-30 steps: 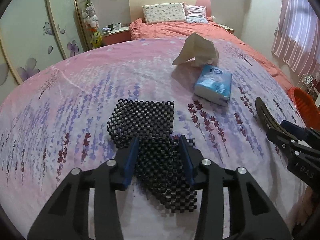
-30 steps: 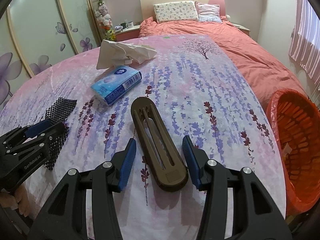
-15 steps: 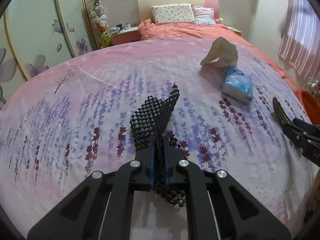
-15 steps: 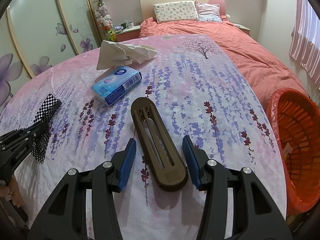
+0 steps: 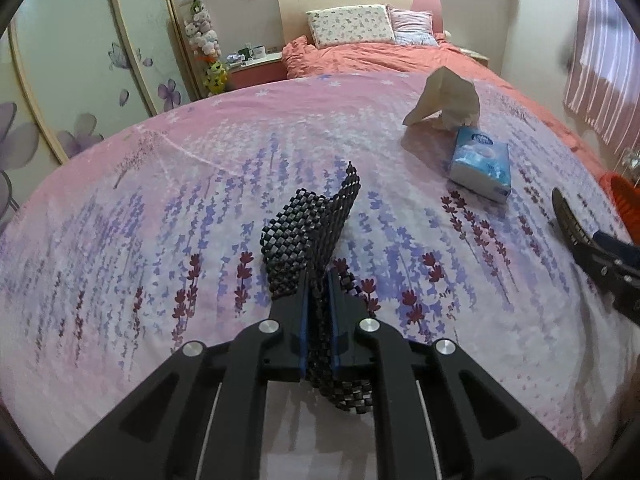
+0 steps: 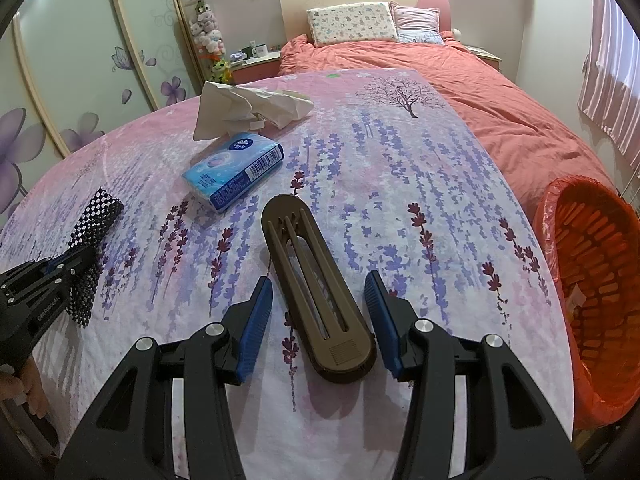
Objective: Collect trash
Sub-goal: 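Lift the mesh pad with the left tool while the right tool holds the brown holder, then carry the mesh pad and brown holder in both tools over the orange basket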
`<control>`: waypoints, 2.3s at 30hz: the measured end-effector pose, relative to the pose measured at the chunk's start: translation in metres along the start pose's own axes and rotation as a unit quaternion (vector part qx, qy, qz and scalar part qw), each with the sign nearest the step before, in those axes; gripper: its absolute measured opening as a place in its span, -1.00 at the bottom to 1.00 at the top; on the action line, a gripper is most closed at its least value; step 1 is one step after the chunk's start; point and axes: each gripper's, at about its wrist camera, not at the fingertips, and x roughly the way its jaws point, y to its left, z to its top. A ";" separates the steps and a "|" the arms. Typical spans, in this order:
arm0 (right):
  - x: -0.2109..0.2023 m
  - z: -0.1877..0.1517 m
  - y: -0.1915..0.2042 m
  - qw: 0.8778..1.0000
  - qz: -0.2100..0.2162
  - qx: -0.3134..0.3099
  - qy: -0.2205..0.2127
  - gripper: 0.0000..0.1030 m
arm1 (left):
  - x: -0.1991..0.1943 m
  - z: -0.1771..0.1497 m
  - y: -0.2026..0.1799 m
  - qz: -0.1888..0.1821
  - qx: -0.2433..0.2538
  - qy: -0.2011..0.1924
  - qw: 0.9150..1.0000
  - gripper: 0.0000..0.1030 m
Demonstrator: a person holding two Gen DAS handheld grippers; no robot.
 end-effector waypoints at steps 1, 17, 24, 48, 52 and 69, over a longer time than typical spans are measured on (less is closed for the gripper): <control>0.000 0.000 0.000 1.000 0.000 0.000 0.000 -0.05 | -0.001 -0.001 0.001 -0.004 -0.004 0.000 1.000 -0.79; -0.003 -0.002 0.001 1.000 -0.012 0.000 -0.002 -0.33 | -0.002 -0.002 0.009 -0.026 -0.025 -0.001 0.999 -0.76; -0.008 -0.004 -0.001 1.000 -0.009 0.003 -0.011 -0.42 | -0.004 -0.003 0.011 -0.025 -0.020 -0.007 0.999 -0.84; -0.111 0.011 -0.019 0.995 -0.016 0.005 -0.093 -0.42 | -0.111 0.031 -0.049 -0.085 0.007 -0.077 0.993 -0.85; -0.127 0.010 -0.032 0.994 -0.025 0.012 -0.103 -0.42 | -0.126 0.037 -0.074 -0.105 0.024 -0.087 0.990 -0.85; -0.152 0.000 -0.140 0.984 -0.090 0.093 -0.121 -0.42 | -0.148 0.047 -0.222 -0.231 0.104 -0.092 0.963 -0.85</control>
